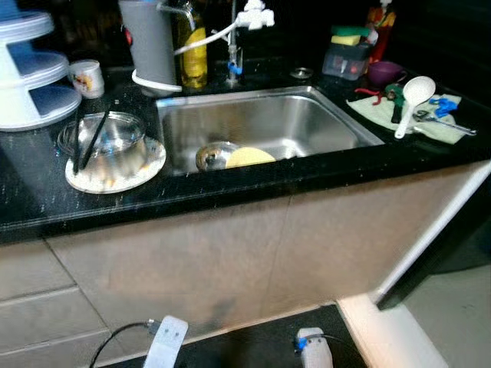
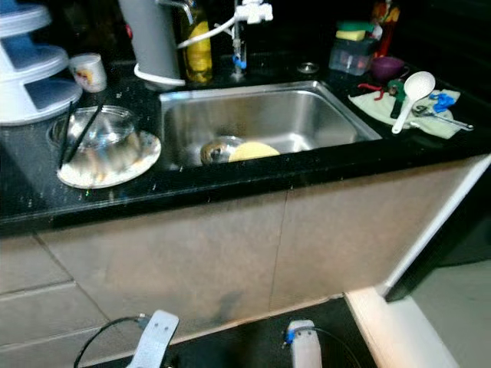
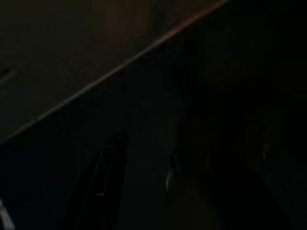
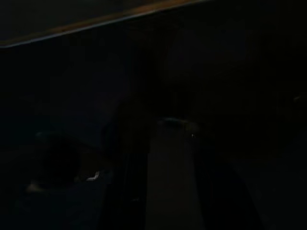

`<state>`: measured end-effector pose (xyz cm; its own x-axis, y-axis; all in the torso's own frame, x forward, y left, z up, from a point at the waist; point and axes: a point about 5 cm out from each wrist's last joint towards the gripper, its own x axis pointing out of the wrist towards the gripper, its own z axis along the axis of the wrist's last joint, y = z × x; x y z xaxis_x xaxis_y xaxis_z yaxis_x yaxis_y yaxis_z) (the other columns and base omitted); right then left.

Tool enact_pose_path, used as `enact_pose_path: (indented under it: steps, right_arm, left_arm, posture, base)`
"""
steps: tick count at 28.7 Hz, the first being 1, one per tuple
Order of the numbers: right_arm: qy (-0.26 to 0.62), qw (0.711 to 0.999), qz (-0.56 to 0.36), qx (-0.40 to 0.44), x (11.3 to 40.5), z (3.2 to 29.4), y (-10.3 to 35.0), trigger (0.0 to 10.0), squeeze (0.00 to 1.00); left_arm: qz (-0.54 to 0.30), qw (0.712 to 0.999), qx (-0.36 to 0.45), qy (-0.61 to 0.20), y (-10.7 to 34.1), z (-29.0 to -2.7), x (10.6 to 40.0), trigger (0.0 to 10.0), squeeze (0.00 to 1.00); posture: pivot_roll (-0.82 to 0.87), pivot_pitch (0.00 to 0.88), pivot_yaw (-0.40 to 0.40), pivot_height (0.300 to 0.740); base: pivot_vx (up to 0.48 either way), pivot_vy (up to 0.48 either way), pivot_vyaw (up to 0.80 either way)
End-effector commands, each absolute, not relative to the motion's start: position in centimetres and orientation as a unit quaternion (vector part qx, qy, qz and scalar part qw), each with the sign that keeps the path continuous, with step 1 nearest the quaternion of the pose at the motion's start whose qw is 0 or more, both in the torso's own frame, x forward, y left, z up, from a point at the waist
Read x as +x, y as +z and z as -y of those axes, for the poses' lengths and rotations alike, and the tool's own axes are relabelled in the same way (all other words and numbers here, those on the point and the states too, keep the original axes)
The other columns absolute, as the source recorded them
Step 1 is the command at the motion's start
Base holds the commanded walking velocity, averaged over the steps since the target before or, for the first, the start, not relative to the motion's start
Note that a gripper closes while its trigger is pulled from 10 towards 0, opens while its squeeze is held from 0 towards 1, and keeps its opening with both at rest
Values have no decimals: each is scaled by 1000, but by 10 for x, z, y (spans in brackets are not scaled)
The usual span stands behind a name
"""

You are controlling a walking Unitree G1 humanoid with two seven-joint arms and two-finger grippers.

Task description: Kitchen organization

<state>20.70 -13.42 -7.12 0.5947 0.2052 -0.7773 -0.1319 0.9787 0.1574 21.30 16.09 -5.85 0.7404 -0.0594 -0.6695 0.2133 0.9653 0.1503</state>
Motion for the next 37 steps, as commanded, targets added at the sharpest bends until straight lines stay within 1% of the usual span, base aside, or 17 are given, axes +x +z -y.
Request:
enact_pose_path:
  steps: [1,20,26,30,37]
  right_arm:
    - [101,887,-448,34,204,135,-73,10000,0]
    - [113,883,-454,31,202,136,-74,10000,0]
    - [131,888,-441,12,200,136,-74,10000,0]
    - [130,888,-440,17,199,135,-75,10000,0]
    - [136,888,-439,20,199,132,-75,10000,0]
  left_arm:
    - [-360,923,116,-71,-60,-164,211,10000,0]
    - [-368,919,116,-76,-62,-165,207,10000,0]
    - [-361,923,114,-69,-62,-167,207,10000,0]
    - [-347,930,104,-55,-57,-168,212,10000,0]
    - [-351,929,108,-53,-57,-171,213,10000,0]
  posture:
    - [-65,167,-36,740]
    - [-57,179,-49,740]
    - [-52,176,-34,740]
    - [-51,172,-29,740]
    - [-46,166,-26,740]
  base:
    - [0,0,0]
    - [0,0,0]
    - [0,0,0]
    - [0,0,750]
    - [0,0,800]
